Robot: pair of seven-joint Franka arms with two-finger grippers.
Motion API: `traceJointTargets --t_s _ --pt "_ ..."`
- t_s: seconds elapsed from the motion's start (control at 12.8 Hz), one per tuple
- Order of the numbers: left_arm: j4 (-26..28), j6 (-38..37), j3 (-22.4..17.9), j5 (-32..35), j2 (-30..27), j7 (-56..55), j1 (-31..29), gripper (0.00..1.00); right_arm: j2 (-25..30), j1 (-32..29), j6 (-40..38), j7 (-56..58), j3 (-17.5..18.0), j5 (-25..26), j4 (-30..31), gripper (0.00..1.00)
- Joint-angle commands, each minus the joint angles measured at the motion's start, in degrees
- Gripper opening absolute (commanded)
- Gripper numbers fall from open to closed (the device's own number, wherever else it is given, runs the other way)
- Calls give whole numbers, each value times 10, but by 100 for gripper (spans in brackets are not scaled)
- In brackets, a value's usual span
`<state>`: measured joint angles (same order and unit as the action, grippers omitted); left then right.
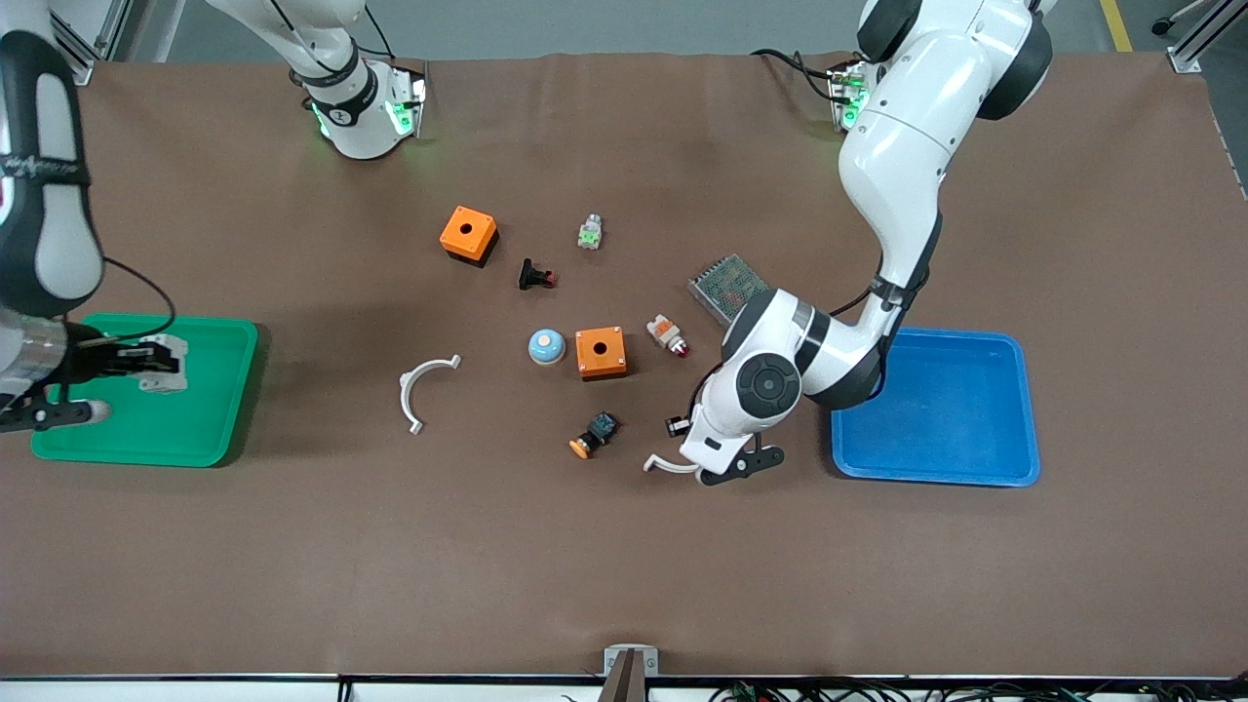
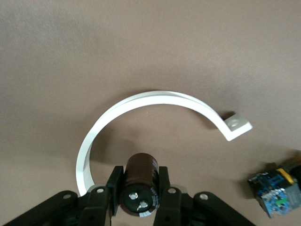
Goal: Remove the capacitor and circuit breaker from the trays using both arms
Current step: 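Carry the capacitor beside the white arc while the right gripper carries the breaker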
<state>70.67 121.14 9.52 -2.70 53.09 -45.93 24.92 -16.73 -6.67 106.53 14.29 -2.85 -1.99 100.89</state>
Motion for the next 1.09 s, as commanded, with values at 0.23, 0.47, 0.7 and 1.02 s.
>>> traceJointTargets --t_s 0.23,0.47,0.7,1.02 --pt "-17 1 -14 -9 18 -4 16 31 14 234 112 -283 -5 -18 61 0" --pt "-16 -3 -13 -9 11 -1 15 100 -48 290 162 -379 -5 -20 36 0" --pt "-13 -40 -9 -12 -32 1 -3 100 -100 316 224 -435 -5 -28 28 0" --pt "2 -175 6 -25 -141 84 -83 100 -162 340 272 -469 -5 -46 5 0"
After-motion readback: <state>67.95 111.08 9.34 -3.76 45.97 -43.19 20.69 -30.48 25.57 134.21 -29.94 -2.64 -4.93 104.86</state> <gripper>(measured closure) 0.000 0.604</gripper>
